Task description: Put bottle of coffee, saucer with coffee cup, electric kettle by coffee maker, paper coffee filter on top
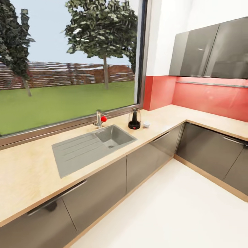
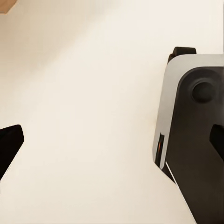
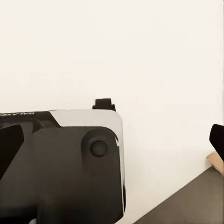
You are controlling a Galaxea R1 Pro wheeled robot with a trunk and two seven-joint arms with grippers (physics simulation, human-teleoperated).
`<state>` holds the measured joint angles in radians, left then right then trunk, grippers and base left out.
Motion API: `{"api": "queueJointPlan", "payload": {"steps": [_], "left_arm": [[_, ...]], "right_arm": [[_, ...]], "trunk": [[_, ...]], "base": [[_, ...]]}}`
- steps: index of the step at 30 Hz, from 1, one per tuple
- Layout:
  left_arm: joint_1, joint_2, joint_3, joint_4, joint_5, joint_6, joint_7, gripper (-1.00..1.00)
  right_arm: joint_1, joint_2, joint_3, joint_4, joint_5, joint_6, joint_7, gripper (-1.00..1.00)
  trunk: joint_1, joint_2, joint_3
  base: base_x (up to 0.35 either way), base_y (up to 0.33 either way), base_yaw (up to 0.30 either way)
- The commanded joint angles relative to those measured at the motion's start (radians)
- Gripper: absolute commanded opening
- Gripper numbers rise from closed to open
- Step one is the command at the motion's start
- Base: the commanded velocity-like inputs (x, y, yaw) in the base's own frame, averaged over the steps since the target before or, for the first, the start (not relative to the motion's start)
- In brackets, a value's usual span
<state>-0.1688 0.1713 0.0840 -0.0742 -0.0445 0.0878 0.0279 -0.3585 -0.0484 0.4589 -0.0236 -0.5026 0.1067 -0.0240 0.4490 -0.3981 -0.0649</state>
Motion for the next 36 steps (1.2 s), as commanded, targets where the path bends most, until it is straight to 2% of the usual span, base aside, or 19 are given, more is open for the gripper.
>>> {"api": "queueJointPlan", "payload": {"steps": [1,7,8,10,11,12,13,15,19,31,33,36], "left_arm": [[0.000,-0.001,0.008,-0.003,-0.005,0.006,0.001,1.00],[0.000,-0.001,0.008,-0.003,-0.006,0.004,0.001,1.00],[0.000,-0.001,0.008,-0.003,-0.006,0.003,0.001,1.00],[0.000,-0.001,0.008,-0.003,-0.006,0.003,0.001,1.00],[0.000,-0.001,0.008,-0.003,-0.006,0.003,0.001,1.00],[0.000,-0.001,0.008,-0.003,-0.007,0.003,0.001,1.00],[0.000,-0.001,0.008,-0.003,-0.007,0.003,0.000,1.00],[0.000,-0.001,0.007,-0.004,-0.009,0.003,-0.001,1.00],[0.000,0.000,0.007,-0.004,-0.013,0.003,-0.001,1.00],[0.000,-0.001,0.006,-0.003,-0.013,0.002,0.000,1.00],[0.000,-0.006,0.006,-0.003,-0.013,0.002,0.000,1.00],[0.000,-0.029,0.006,-0.004,-0.015,0.003,0.000,1.00]], "right_arm": [[0.000,0.000,0.008,-0.002,-0.008,0.006,-0.003,1.00],[0.001,-0.007,0.007,-0.001,-0.007,0.007,-0.005,1.00],[0.047,-0.007,0.007,-0.001,-0.007,0.002,-0.001,1.00],[0.072,-0.006,0.008,-0.001,-0.007,-0.019,-0.001,1.00],[0.089,-0.003,0.009,-0.002,-0.008,-0.046,-0.001,1.00],[0.108,0.015,0.009,-0.002,-0.009,-0.086,-0.002,1.00],[0.112,0.027,0.009,-0.002,-0.009,-0.094,-0.002,1.00],[0.115,0.047,0.009,-0.002,-0.010,-0.103,-0.002,1.00],[0.117,0.063,0.008,-0.004,-0.010,-0.107,-0.003,1.00],[0.118,0.065,0.009,-0.003,-0.015,-0.108,-0.005,1.00],[0.118,0.065,0.010,-0.003,-0.013,-0.108,-0.005,1.00],[0.118,0.066,0.012,-0.002,-0.009,-0.108,-0.005,1.00]], "trunk": [[0.001,-0.002,-0.002],[0.001,-0.002,-0.002],[0.001,-0.002,-0.002],[0.001,-0.002,-0.002],[0.001,-0.002,-0.002],[0.001,-0.002,-0.002],[0.001,-0.002,-0.002],[0.001,-0.002,-0.002],[0.001,-0.002,-0.002],[0.001,-0.002,-0.002],[0.001,-0.002,-0.002],[0.001,-0.002,-0.002]], "base": [[0.248,-0.236,-0.300],[0.281,-0.197,-0.300],[0.293,-0.175,-0.300],[0.293,-0.175,-0.300],[0.293,-0.175,-0.300],[0.293,-0.174,-0.300],[0.293,-0.174,-0.300],[0.293,-0.174,-0.300],[0.293,-0.174,-0.300],[0.293,-0.176,-0.257],[0.293,-0.192,-0.045],[0.290,-0.201,-0.013]]}}
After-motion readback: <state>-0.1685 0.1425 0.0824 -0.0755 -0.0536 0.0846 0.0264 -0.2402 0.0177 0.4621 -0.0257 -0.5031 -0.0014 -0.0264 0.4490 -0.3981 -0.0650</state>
